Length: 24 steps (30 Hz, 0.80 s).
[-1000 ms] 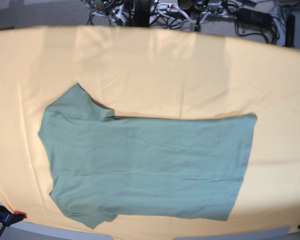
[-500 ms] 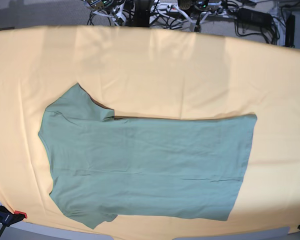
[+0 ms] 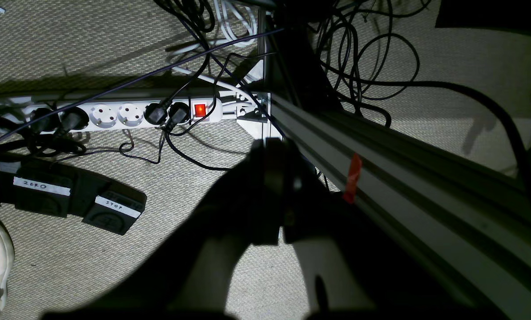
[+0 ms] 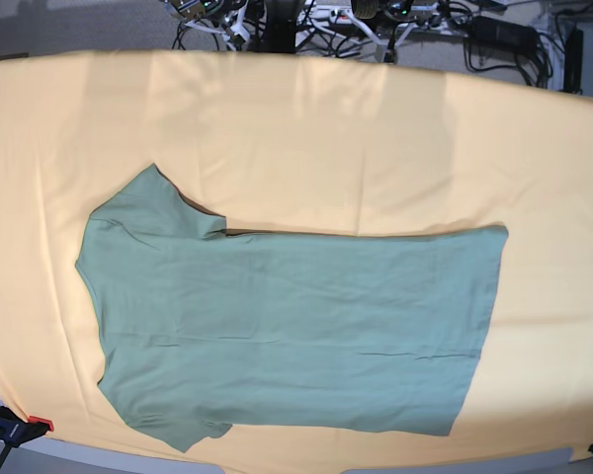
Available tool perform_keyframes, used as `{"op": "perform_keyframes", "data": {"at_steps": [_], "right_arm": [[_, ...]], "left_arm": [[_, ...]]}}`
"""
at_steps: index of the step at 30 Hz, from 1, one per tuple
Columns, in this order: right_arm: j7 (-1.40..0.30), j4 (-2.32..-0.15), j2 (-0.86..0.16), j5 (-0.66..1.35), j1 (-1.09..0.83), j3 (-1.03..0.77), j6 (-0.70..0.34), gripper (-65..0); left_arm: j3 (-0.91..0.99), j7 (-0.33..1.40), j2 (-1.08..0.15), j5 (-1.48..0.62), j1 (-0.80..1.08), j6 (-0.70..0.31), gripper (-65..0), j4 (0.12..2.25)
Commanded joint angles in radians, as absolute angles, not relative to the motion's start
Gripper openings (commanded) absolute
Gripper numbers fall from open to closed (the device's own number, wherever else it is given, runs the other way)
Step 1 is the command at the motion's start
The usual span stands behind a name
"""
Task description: Fold the T-shirt properly
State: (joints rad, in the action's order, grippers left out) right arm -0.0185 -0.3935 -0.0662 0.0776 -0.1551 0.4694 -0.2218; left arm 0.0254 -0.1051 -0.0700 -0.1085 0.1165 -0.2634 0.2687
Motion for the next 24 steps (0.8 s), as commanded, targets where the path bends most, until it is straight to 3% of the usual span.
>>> {"op": "perform_keyframes", "data": {"at_steps": [1,11,15,18,24], "right_arm": [[-0.011,-0.402,-0.067,0.073,-0.157,0.471,-0.232,-64.6],[-0.012,-0.403,-0.067,0.073,-0.157,0.471,-0.233,-64.6],[-0.136,-0.439,-0.07,0.069,-0.163,0.471,-0.236,-65.0],[-0.226,-0.51,-0.076,0.027,-0.204,0.471,-0.237,-65.0],[-0.235,-0.76,-0.127,-0.005,-0.39,0.471,-0.229,-65.0]], "left_arm": [[0.025,-0.112,-0.072,-0.113,0.118,-0.27,-65.0,0.275],[0.025,-0.099,-0.084,-0.112,0.118,-0.331,-65.0,0.291],[0.025,0.075,-0.088,-0.109,0.125,-0.314,-65.0,0.336],[0.024,0.15,-0.101,-0.104,0.171,-0.315,-65.0,0.416],[0.024,0.167,-0.154,-0.173,0.381,-0.319,-65.0,0.645]]}}
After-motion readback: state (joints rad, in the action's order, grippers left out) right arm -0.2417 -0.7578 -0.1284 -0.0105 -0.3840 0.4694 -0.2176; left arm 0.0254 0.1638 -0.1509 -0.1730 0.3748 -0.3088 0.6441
